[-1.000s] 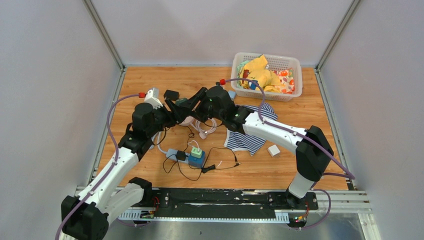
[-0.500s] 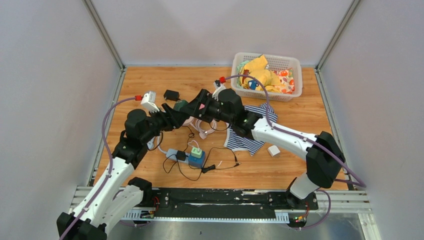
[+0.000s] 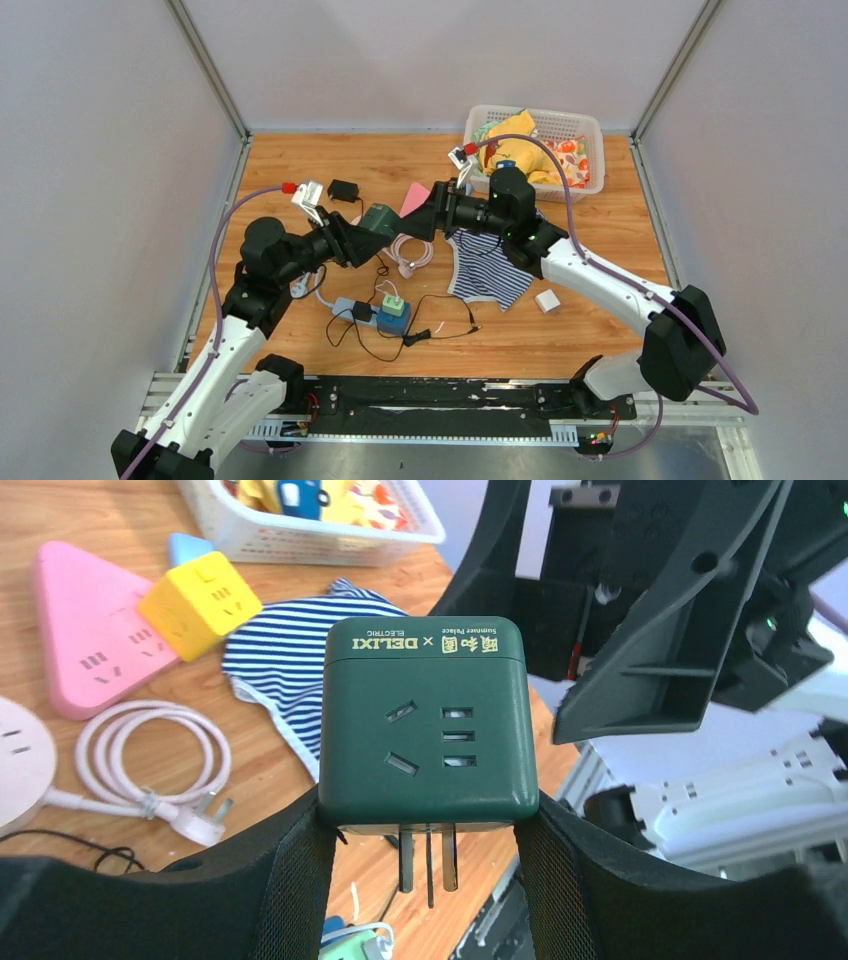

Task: Insert the plug
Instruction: Pick up the plug from the center of the board.

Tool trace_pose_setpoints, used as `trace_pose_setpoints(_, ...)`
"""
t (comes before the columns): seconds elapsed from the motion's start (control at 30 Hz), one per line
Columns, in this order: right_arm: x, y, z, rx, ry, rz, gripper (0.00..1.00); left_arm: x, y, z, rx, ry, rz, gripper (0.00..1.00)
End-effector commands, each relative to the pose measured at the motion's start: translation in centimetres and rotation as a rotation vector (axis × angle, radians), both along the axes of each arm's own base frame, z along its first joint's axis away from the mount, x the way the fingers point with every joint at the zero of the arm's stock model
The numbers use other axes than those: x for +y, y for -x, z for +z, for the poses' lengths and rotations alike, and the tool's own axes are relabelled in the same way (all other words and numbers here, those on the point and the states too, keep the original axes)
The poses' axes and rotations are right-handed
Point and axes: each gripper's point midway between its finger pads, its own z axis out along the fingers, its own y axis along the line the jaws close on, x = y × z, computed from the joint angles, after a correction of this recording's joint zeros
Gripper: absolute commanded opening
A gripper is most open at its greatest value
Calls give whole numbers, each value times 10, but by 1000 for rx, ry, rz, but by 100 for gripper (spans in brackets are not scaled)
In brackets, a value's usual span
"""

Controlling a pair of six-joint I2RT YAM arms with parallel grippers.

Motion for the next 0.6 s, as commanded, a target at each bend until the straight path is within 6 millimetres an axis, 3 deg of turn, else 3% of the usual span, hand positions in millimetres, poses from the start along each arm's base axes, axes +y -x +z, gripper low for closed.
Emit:
trace_pose_setpoints(0.0,-13,31,29,-179,-51,192,82,-15,22,27,-116,3,-182,0)
trace_pose_setpoints(0.37,-9,53,32,-159,-107,385,81,-23,47,43,-198,-11,-342,0)
trace_pose_setpoints(0.57,-4,56,36,-144,-163,433,70,-24,48,40,-204,-19,-354,0)
